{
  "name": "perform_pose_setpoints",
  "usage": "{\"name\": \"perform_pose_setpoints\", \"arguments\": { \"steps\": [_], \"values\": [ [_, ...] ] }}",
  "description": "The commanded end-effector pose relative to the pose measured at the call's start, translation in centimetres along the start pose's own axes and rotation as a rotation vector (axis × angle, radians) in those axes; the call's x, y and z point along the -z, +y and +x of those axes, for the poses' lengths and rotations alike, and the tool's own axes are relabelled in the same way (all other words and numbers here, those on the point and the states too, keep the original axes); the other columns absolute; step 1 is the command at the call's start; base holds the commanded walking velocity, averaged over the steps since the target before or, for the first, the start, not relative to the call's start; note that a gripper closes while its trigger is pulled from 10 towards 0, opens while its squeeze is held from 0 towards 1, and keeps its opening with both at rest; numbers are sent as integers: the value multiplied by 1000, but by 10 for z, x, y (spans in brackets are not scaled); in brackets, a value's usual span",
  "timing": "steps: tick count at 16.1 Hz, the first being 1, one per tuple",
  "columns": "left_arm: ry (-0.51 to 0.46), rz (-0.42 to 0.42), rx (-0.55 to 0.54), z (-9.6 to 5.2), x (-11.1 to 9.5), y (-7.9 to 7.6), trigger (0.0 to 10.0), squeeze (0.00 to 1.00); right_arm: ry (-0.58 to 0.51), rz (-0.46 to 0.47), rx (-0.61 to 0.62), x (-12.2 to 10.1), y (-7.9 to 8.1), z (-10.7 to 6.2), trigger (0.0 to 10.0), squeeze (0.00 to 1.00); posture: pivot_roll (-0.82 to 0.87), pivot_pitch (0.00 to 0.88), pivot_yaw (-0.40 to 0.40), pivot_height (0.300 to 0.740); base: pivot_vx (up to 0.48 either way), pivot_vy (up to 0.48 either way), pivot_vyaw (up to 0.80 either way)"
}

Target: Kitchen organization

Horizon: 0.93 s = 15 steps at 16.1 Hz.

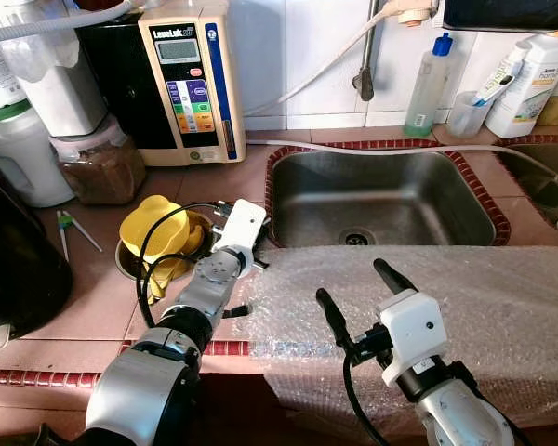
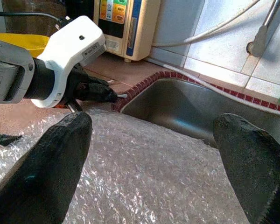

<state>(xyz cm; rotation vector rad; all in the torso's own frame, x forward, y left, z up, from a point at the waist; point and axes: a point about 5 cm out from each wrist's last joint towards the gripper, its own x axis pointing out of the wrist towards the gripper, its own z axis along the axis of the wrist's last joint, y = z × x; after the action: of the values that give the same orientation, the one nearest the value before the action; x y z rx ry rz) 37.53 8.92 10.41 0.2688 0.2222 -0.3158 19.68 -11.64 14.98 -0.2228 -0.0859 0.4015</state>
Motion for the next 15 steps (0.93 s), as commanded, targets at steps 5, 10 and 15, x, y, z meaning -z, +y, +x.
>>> {"name": "perform_pose_setpoints", "arguments": {
  "steps": [5, 10, 15],
  "values": [
    [47, -28, 15, -4, 15, 0, 0, 0, -5, 2, -1, -2, 1, 2, 10000, 0, -42, 26, 82, 740, 0, 0, 0],
    [-9, -59, 51, -2, 7, -8, 0, 0, -7, 2, 1, -2, 1, 3, 10000, 0, -40, 21, 85, 740, 0, 0, 0],
    [-154, -71, 86, -2, -12, -16, 0, 0, -11, 1, 4, -1, 0, 5, 10000, 0, -31, 16, 85, 740, 0, 0, 0]
  ]
}}
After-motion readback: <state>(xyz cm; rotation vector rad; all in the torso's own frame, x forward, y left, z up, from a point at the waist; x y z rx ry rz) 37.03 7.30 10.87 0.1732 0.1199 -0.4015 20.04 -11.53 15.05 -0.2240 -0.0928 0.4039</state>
